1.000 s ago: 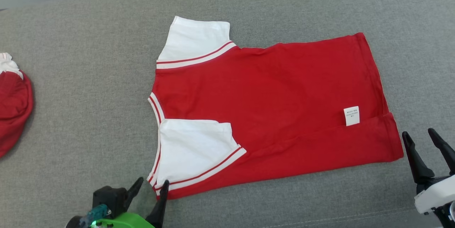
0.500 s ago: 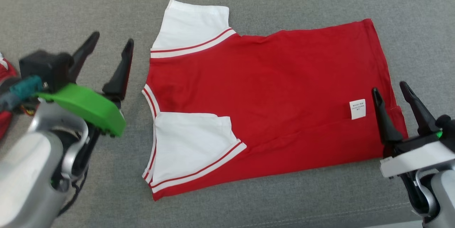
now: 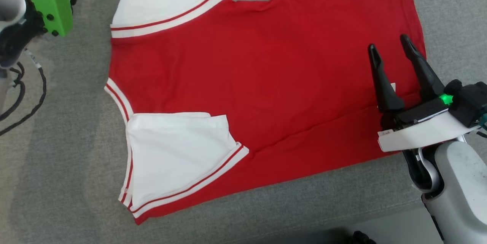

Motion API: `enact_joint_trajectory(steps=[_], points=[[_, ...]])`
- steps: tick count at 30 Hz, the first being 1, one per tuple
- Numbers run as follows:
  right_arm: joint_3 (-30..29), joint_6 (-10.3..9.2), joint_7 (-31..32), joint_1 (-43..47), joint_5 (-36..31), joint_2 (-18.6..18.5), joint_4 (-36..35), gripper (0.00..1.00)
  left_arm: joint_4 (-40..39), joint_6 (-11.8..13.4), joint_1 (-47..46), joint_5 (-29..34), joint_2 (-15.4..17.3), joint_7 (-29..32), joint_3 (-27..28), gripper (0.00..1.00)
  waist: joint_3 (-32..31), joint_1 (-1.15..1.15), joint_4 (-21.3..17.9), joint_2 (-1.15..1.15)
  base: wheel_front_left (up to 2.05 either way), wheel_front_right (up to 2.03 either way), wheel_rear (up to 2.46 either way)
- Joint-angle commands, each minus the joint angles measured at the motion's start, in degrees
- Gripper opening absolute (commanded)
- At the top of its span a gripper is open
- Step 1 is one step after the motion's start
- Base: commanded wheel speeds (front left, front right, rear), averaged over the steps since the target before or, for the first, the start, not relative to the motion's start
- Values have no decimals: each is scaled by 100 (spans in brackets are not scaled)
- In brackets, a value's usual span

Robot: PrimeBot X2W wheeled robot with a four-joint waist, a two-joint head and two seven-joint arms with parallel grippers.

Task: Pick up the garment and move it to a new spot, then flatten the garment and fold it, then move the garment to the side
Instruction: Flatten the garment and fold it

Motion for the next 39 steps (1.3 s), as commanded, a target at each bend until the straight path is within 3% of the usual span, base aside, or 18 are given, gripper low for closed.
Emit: enact_joint_trajectory(steps=[1, 6, 19, 20, 21, 22, 23, 32, 39], points=[[-45, -8, -17, -112, -75, 51, -42, 100, 112, -65, -111, 75, 28, 46, -68, 100, 518, -1, -402, 0, 0, 0, 0], [-125, -7, -17, -186, -90, 204, -121, 100, 387, -195, -448, 95, 88, 47, -256, 100, 732, -1, -537, 0, 0, 0, 0], [-123, -8, -17, -227, -51, 377, -100, 100, 801, -253, -782, 9, 205, -107, -639, 100, 953, -1, -723, 0, 0, 0, 0], [-117, -8, -17, -225, -55, 385, -103, 100, 810, -254, -799, 15, 219, -111, -675, 76, 963, -1, -731, 0, 0, 0, 0], [-107, -8, -17, -227, -63, 394, -106, 100, 819, -255, -812, 14, 237, -119, -711, 42, 975, -1, -742, 0, 0, 0, 0], [-103, -8, -17, -232, -63, 401, -105, 100, 818, -255, -831, 44, 260, -131, -761, 26, 984, -1, -750, 0, 0, 0, 0], [-106, -8, -17, -239, -63, 404, -102, 100, 824, -256, -845, 57, 282, -106, -829, 0, 990, -1, -757, 0, 0, 0, 0], [-284, -8, -17, -303, 122, 330, 54, 100, 548, -251, -888, -156, 378, -622, -1207, 0, 796, -1, -602, 0, 0, 0, 0], [110, -7, 77, -1125, 533, -186, 1154, 100, 331, -252, -801, -375, 333, -1110, -1519, 0, 456, -1, -300, 0, 0, 0, 0]])
